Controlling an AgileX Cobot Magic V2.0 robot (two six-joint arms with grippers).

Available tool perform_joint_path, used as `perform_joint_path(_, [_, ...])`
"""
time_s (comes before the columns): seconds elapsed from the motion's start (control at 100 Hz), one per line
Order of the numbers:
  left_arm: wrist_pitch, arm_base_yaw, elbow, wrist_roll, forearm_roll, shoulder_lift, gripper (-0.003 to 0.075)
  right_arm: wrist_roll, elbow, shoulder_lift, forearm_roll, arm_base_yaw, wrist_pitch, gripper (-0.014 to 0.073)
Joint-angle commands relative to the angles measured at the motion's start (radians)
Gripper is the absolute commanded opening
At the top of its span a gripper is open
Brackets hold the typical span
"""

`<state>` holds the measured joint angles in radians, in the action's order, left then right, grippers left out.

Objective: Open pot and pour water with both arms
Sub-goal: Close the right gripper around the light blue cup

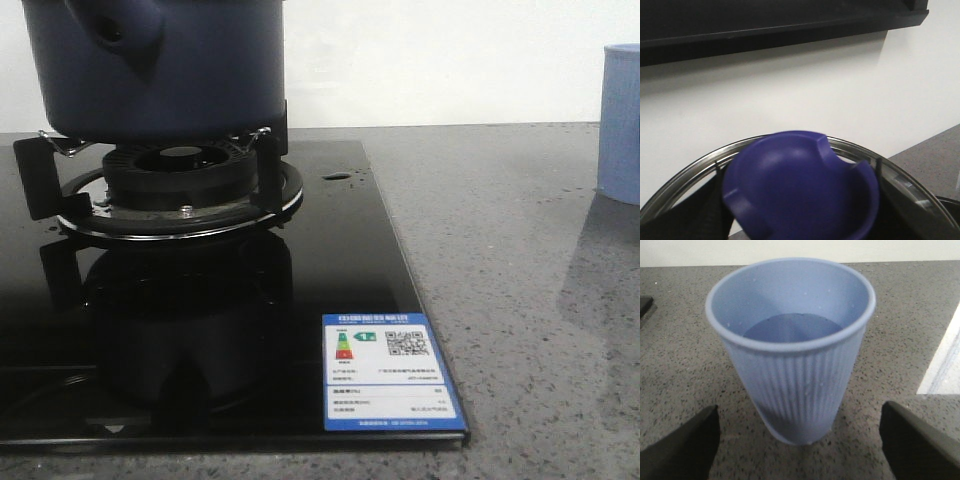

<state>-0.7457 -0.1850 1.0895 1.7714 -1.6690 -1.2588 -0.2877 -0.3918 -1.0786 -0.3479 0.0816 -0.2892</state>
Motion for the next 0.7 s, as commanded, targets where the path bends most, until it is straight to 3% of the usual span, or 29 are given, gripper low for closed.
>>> perform_joint_path(0.0, [-0.019,0.0,0.04,-0.011,-0.076,0.036,0.0369,0.002,-0.055,-0.017,0.01,0.002,-0.091,0.0589])
perform_joint_path(0.69, [-0.019,0.0,0.04,-0.011,-0.077,0.036,0.0369,0.046,-0.095,-0.173,0.02,0.002,-0.205,0.0588])
